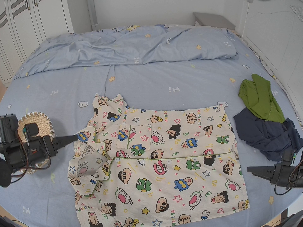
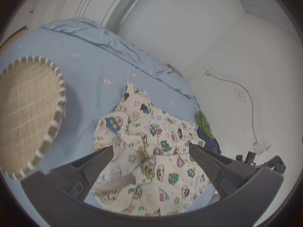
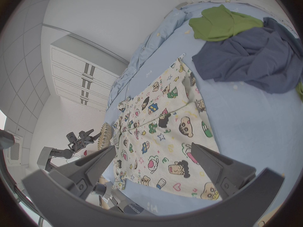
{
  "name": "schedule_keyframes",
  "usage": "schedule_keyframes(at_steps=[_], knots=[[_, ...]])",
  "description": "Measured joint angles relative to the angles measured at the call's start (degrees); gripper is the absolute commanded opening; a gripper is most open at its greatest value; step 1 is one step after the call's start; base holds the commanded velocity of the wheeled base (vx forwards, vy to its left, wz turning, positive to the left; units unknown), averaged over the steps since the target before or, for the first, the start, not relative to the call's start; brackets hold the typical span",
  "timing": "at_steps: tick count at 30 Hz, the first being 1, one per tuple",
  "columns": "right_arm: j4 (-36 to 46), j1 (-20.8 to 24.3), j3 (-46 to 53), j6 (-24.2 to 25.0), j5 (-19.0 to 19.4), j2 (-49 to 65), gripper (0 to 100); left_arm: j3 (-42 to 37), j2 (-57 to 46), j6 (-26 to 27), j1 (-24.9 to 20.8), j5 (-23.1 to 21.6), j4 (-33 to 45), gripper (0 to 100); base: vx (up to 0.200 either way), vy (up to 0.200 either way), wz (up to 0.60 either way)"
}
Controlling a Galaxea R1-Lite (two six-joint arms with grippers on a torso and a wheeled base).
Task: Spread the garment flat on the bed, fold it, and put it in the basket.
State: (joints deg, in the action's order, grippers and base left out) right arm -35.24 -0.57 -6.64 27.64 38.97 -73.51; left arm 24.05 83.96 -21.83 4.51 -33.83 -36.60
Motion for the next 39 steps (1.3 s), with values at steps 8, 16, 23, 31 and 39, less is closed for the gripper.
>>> schedule_keyframes(at_steps=[8, 16, 23, 31, 39], knots=[[0.16, 0.09, 4.58, 0.28, 0.24, 3.56, 100, -11.37, -5.42, -0.69, -0.41, 0.60, -0.05, 100, 0.000, 0.000, 0.00], [1.72, 0.30, 5.55, 0.48, 0.44, 6.45, 100, -17.55, -7.75, -0.02, -0.52, 0.50, -0.16, 100, -0.050, 0.000, 0.00], [1.89, 0.24, 5.63, 0.50, 0.57, 7.11, 100, -19.10, -8.30, -0.02, -0.63, 0.37, -0.27, 100, -0.200, 0.000, 0.00], [2.07, 0.27, 5.63, 0.50, 0.60, 7.28, 100, -19.24, -8.39, -0.06, -0.72, 0.22, -0.22, 100, -0.150, 0.000, 0.00], [2.40, 0.24, 5.66, 0.50, 0.63, 7.33, 100, -19.32, -8.61, -0.04, -2.36, 0.02, -0.22, 100, 0.000, 0.000, 0.00]])
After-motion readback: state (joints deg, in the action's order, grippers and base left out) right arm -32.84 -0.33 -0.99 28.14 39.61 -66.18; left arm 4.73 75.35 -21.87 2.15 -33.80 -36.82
